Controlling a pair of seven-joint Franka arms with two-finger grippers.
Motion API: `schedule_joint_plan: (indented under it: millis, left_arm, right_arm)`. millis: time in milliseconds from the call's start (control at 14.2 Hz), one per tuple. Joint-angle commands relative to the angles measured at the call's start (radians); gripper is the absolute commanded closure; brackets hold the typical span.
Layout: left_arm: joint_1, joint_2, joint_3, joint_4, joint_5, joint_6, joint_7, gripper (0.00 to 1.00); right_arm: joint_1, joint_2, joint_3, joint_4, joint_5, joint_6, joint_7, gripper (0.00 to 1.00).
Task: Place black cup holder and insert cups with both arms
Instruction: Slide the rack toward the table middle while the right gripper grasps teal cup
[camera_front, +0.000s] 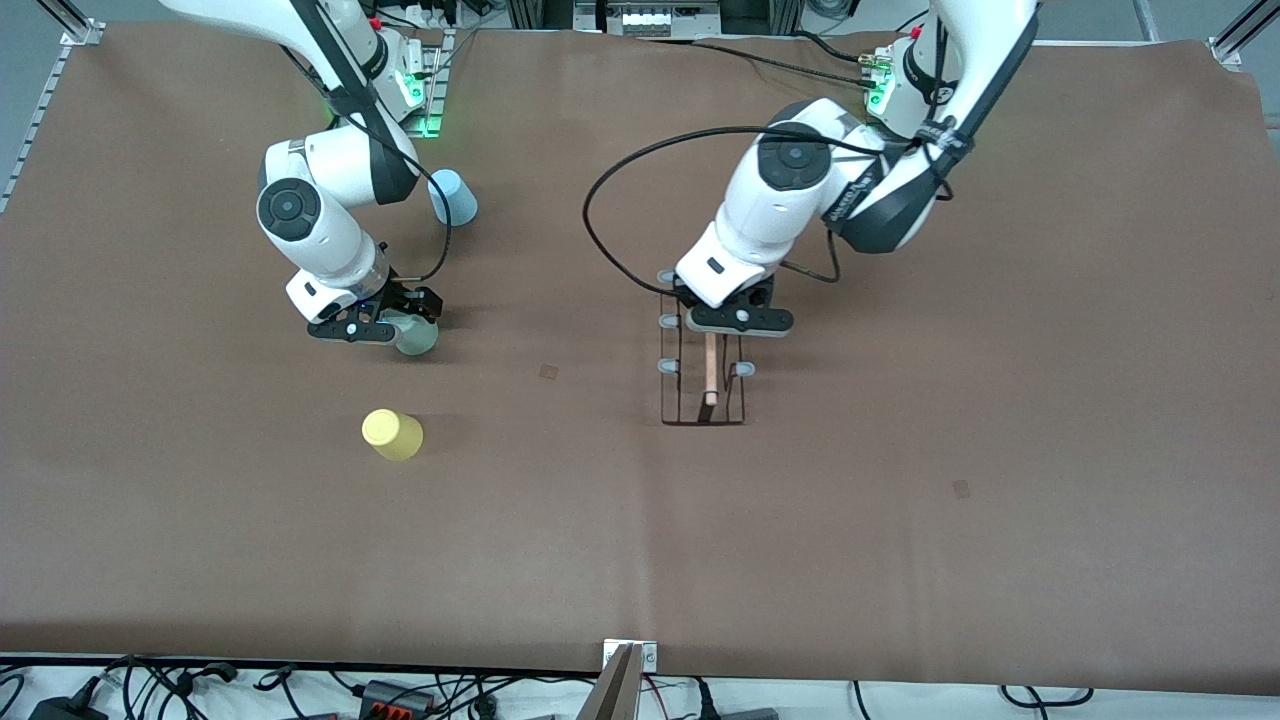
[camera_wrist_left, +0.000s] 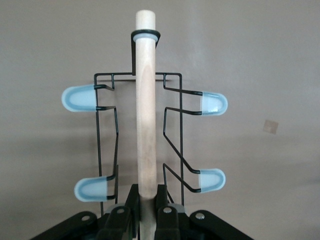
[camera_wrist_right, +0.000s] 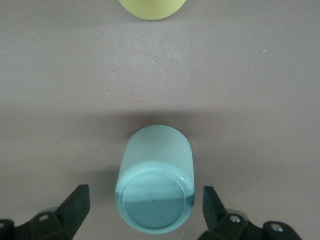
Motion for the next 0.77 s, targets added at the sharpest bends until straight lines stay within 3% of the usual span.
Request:
schedule_joint_plan:
  millis: [0,491,561,702]
  left_arm:
    - [-0.027,0.018,0.0,0.036,0.023,-0.001,-0.042,0.98]
    - [-0.06,0.047,0.0,0.034,0.028,0.003,-0.131,0.97]
    - [-0.061,0.047,-0.001,0.034,0.031,0.0,-0.133,0.9]
    - [-0.066,0.049,-0.001,0.033,0.031,-0.007,-0.124,0.36]
  right_arm:
    - [0.0,-0.005,-0.003,-0.017,-0.005,0.028,0.003,0.0]
    - [-0.002,0.009,-0.003,-0.015,-0.005,0.078,0.001,0.0]
    - [-0.002,0.009,-0.003,-0.015,-0.005,0.078,0.0,0.0]
    - [-0.002,0.011,-0.004,-0.015,-0.005,0.078,0.0,0.0]
